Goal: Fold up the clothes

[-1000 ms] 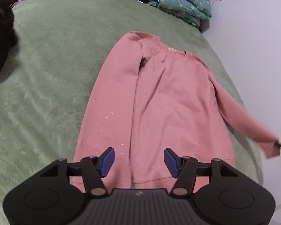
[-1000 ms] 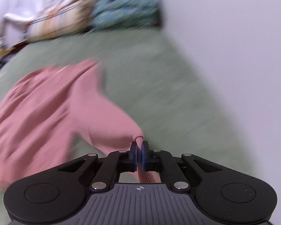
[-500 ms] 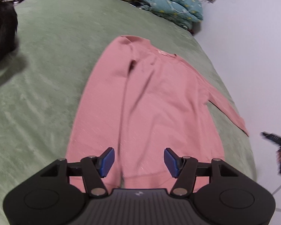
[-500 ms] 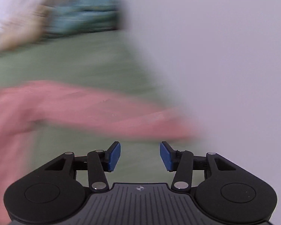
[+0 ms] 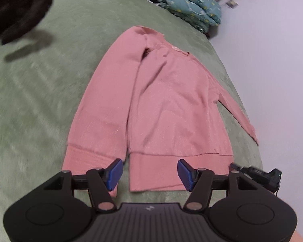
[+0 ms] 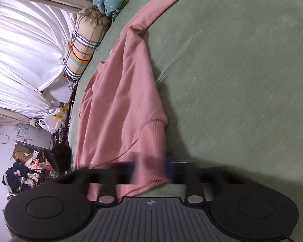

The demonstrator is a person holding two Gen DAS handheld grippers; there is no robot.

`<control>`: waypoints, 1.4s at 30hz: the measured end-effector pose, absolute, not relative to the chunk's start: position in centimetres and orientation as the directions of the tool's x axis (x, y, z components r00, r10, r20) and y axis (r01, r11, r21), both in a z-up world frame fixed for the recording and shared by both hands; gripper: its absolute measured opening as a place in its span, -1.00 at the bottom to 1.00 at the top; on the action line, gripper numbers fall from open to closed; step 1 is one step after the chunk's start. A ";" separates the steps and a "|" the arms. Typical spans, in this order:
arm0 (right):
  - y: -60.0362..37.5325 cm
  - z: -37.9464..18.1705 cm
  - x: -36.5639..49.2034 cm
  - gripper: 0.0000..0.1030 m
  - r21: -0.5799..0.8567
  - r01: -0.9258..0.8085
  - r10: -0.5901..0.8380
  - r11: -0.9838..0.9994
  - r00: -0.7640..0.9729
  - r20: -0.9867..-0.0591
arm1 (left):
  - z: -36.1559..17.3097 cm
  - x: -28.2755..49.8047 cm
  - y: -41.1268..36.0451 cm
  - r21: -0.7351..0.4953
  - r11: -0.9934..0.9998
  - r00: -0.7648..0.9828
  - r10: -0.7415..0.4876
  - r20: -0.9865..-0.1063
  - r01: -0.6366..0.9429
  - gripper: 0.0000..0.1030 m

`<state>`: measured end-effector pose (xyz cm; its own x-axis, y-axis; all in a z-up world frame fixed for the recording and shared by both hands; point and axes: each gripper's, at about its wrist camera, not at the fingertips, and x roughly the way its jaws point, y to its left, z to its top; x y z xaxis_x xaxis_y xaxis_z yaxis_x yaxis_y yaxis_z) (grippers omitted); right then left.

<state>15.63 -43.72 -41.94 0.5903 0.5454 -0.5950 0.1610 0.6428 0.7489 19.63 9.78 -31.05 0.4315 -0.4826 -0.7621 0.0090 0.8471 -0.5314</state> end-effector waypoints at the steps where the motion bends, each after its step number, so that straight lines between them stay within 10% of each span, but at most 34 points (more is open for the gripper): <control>1: -43.8 -40.6 15.2 -0.86 0.731 0.159 0.523 0.664 0.600 -0.606 | -30.7 19.3 9.7 -0.526 0.850 0.437 -0.481 -0.760 0.020 0.15; 13: -46.7 -35.1 11.7 -0.77 0.475 0.127 0.297 0.871 0.634 -0.714 | -33.3 18.9 4.6 -0.414 0.897 0.392 -0.440 -0.808 0.155 0.15; 21: -47.9 -36.4 10.2 -0.42 0.538 0.156 0.311 0.828 0.671 -0.673 | -35.8 13.7 -4.1 0.252 0.808 0.660 -0.210 -0.721 0.533 0.15; 28: -48.1 -37.6 9.4 -0.38 0.581 0.182 0.339 0.793 0.660 -0.670 | -38.8 12.1 -7.7 0.594 0.622 0.799 -0.087 -0.595 0.510 0.16; 42: -47.9 -38.1 9.2 -0.33 0.616 0.191 0.373 0.764 0.649 -0.663 | -42.2 10.4 -9.3 0.832 0.243 0.861 -0.026 -0.508 0.498 0.16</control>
<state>9.18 -47.86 -38.07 0.6487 0.3732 -0.6633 0.1908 0.7639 0.6164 10.43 -9.31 -42.16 0.8610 -0.0260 -0.5079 0.4983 0.2429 0.8323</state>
